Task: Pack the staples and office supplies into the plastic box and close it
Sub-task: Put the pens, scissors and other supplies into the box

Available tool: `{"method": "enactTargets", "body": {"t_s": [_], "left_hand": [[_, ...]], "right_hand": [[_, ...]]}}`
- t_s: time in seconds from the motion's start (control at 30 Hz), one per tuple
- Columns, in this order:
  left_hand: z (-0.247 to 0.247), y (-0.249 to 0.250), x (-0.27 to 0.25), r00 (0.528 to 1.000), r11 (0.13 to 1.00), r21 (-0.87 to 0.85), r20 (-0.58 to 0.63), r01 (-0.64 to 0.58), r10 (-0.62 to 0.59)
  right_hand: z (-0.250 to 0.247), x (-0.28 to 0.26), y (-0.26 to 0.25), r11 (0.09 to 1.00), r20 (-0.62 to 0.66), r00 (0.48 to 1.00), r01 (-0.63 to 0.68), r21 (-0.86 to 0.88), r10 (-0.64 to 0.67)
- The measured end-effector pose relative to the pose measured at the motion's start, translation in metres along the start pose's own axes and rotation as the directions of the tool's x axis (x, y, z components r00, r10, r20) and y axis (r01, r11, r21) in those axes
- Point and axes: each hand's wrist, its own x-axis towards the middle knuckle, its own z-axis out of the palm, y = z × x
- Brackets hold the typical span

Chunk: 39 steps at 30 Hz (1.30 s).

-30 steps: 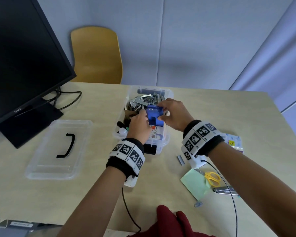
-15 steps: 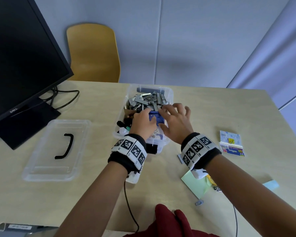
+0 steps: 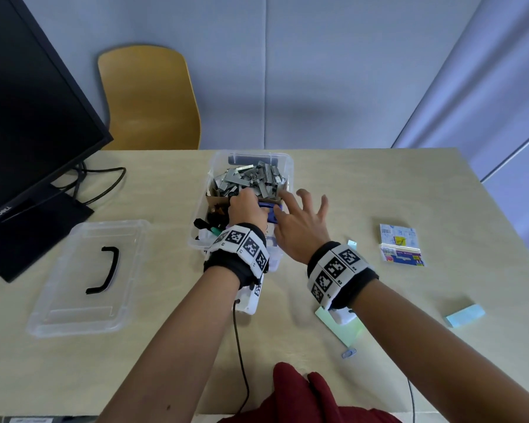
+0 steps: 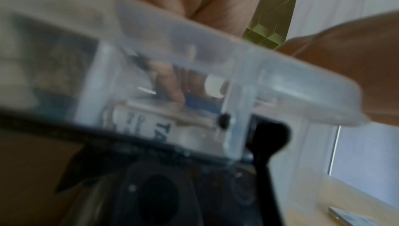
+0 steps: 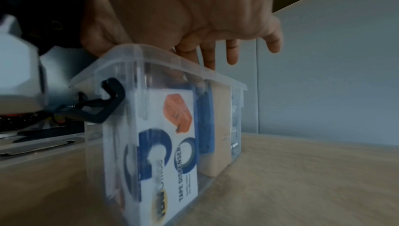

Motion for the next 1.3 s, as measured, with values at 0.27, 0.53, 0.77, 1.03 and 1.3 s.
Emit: {"method": "enactTargets", "body": {"t_s": [0.27, 0.53, 0.77, 1.03, 1.3], "left_hand": [[0.01, 0.005, -0.003, 1.0, 0.977, 0.211, 0.009, -0.015, 0.013], [0.01, 0.005, -0.006, 0.999, 0.973, 0.227, 0.002, -0.037, 0.038], [0.009, 0.007, -0.022, 0.994, 0.983, 0.159, -0.044, -0.096, 0.104], [0.077, 0.033, -0.086, 0.828, 0.804, 0.196, 0.151, -0.561, 0.54], [0.142, 0.008, -0.112, 0.646, 0.608, 0.362, 0.683, -0.706, 0.342]], "right_hand": [[0.0, 0.006, -0.003, 0.999, 0.155, 0.988, -0.007, 0.047, 0.0], [0.008, 0.0, 0.002, 0.956, 0.158, 0.987, -0.038, 0.291, -0.009], [0.015, -0.034, 0.046, 0.716, 0.151, 0.981, -0.02, 0.698, -0.12], [0.013, -0.074, 0.126, 0.841, 0.386, 0.923, -0.207, 0.499, -0.002], [0.037, -0.142, 0.155, 0.983, 0.65, 0.76, -0.122, 0.137, 0.004]]}}
